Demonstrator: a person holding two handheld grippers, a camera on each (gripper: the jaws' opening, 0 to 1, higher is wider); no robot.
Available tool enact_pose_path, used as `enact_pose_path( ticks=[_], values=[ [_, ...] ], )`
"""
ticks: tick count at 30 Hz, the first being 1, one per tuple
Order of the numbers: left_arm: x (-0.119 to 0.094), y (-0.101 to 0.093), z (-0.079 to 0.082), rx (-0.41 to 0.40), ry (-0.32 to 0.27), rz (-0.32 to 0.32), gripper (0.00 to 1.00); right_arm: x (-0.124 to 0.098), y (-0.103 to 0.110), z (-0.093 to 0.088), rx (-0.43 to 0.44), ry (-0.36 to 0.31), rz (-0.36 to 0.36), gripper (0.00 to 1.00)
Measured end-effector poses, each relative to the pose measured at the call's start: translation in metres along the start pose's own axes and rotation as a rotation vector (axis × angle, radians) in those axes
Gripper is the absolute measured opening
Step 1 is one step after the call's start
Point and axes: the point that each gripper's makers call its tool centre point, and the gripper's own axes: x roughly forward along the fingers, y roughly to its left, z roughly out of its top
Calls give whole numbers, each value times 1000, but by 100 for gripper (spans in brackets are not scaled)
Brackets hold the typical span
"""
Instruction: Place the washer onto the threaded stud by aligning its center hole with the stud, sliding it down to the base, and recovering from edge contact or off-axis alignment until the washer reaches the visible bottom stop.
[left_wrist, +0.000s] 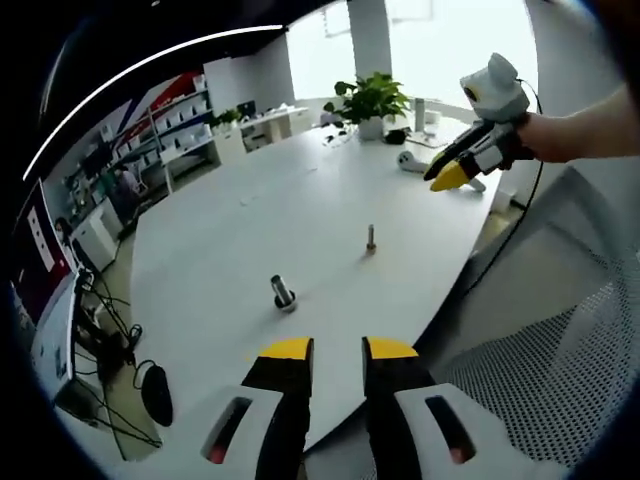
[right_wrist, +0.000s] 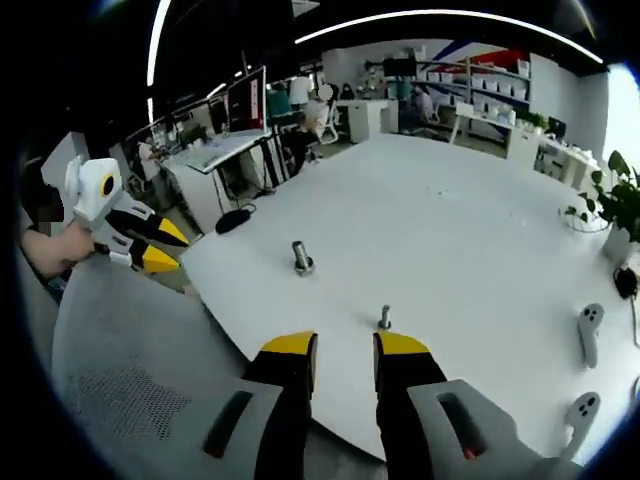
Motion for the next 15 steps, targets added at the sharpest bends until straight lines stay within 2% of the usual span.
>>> enact_pose_path(
  ticks=[3,6,12,15],
  values=[
    [0,-1,-1,-1,0,-6,18,-11,0,3,25,-42,-25,25],
    [-3,-1,4,1,-26,-3,19,-20,1,3,38,-69,-43,25],
    [-4,3,9,-17,-53,5,19,-26,5,2,-20,-83,-83,25],
    [-5,2,11,-42,-72,-7,19,-28,4,5,-53,-119,-119,25]
  ],
)
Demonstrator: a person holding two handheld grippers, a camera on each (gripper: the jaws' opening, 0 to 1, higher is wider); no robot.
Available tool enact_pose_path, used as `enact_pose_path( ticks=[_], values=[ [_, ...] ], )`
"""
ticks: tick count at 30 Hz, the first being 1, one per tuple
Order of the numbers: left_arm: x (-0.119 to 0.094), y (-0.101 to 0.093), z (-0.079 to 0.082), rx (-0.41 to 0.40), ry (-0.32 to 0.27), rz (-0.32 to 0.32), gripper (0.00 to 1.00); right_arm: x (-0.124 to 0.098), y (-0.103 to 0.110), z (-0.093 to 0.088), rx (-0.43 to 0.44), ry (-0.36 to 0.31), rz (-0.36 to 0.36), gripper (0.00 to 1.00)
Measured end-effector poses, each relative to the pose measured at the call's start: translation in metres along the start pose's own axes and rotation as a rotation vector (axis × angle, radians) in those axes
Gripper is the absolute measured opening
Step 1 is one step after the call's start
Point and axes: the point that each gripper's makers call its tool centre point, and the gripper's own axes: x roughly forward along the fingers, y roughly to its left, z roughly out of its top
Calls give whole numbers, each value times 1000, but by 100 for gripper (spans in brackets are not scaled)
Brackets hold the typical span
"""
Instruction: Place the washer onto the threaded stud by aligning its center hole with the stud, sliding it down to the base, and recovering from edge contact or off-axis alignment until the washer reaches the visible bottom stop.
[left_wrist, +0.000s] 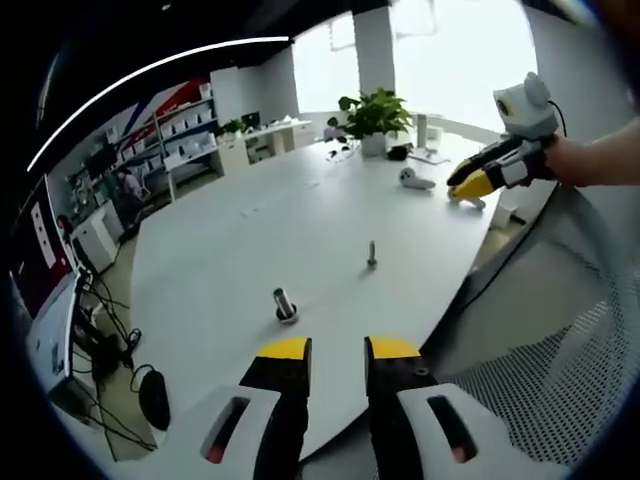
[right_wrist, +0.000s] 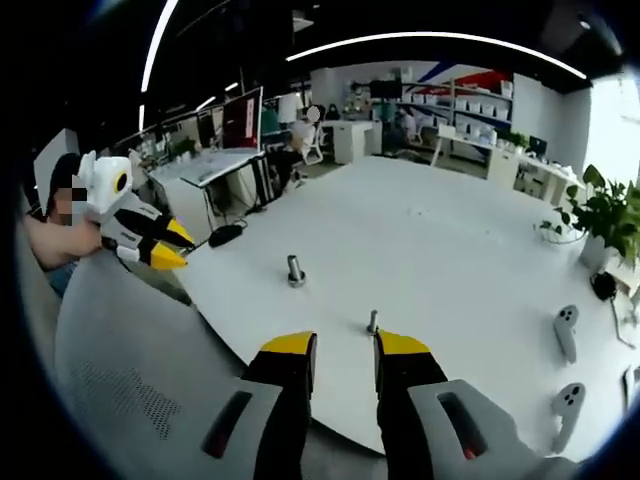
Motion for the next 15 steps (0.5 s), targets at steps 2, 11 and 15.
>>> enact_pose_path(
  ticks=[2,11,15],
  values=[
    [0,-3,2,-21,-17,-12,21,3,-3,-2,-52,12,-22,25],
    [0,-3,6,-22,-28,-4,21,2,-3,-3,-29,-6,-8,25],
    [1,-2,7,-17,-33,2,21,5,-6,-9,2,23,-4,25]
  ],
)
